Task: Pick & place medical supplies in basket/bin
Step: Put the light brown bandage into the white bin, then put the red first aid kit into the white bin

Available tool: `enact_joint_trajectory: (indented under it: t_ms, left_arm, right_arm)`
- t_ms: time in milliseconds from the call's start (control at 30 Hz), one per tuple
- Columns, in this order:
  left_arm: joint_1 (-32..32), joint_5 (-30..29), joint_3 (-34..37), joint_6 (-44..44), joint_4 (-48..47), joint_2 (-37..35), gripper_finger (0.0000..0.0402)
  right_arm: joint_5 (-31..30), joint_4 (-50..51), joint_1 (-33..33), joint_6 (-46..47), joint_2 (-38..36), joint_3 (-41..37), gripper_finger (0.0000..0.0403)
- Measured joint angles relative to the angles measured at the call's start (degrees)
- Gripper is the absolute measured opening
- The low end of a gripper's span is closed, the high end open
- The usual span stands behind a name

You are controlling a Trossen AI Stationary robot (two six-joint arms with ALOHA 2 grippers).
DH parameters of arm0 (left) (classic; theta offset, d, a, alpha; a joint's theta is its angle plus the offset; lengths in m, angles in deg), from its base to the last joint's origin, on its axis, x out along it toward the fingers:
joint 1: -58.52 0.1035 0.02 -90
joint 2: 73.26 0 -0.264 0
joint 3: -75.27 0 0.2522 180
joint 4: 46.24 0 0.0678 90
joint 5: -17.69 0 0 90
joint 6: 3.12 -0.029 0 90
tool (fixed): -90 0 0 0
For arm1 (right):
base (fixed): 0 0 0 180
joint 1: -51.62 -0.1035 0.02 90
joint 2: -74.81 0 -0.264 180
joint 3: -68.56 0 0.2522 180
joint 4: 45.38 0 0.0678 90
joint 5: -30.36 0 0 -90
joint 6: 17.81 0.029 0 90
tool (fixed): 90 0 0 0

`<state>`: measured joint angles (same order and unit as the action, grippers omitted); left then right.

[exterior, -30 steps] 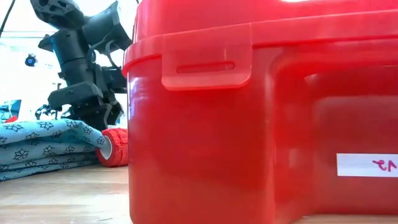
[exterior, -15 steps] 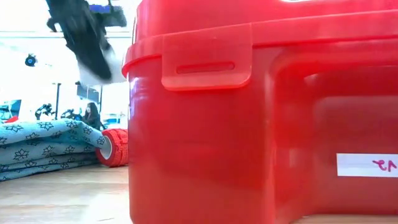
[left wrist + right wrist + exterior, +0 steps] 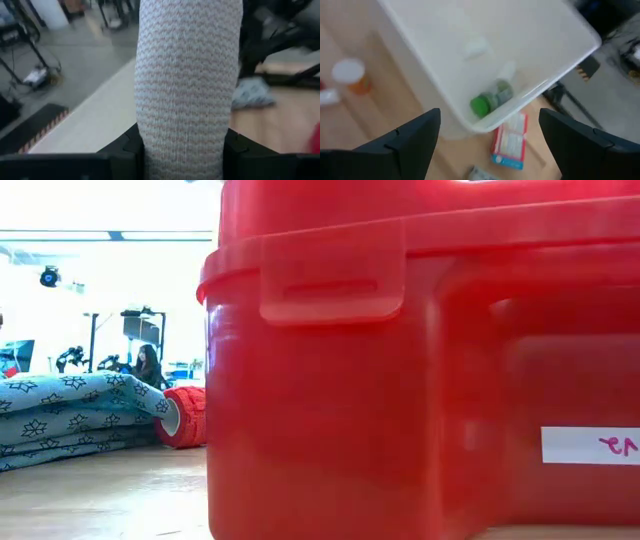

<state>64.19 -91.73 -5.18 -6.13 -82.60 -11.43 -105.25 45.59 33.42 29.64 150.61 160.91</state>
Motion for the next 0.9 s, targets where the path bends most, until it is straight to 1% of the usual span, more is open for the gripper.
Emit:
enact_joint_trajectory:
  t_ms: [100,167,233,300,400,533,633,700,800,900]
  left_arm:
    - [7.6,7.1,-3.2,-0.1,1.1,8.2,0.0122]
    - [11.3,8.5,-7.7,0.8,-0.2,14.0,0.0128]
    - [13.7,8.5,-14.5,1.2,-1.1,18.4,0.0137]
    - [15.1,8.5,-21.2,1.2,-5.1,22.5,0.0152]
    - [15.3,8.5,-30.2,-0.8,-15.0,29.2,0.0184]
    - [14.6,9.4,-38.2,-5.7,-25.8,36.0,0.0228]
    - [14.5,8.2,-41.5,-9.3,-31.4,38.7,0.0250]
    - [13.9,6.5,-42.0,-9.7,-31.9,39.1,0.0258]
    - [12.1,5.6,-41.7,-9.8,-31.2,36.2,0.0260]
    - [10.4,5.6,-39.7,-9.1,-29.7,31.0,0.0261]
  right_arm:
    - [3.4,-0.1,0.0,0.5,1.4,0.0,0.0329]
    - [5.8,-0.2,-0.5,1.9,2.2,0.0,0.0329]
    - [8.3,-0.2,-1.7,2.9,2.6,0.0,0.0329]
    - [9.8,-0.1,-3.7,3.9,2.8,0.0,0.0329]
    - [12.4,0.0,-6.9,4.4,3.1,0.0,0.0329]
    - [15.1,0.4,-10.8,5.2,4.7,0.0,0.0329]
    - [16.0,0.4,-13.3,4.6,6.2,0.0,0.0329]
    - [17.4,0.2,-14.7,6.5,7.5,0.0,0.0329]
    - [20.2,0.0,-16.9,11.8,9.4,0.0,0.0329]
    - [21.2,-1.9,-19.8,12.4,11.8,0.2,0.0329]
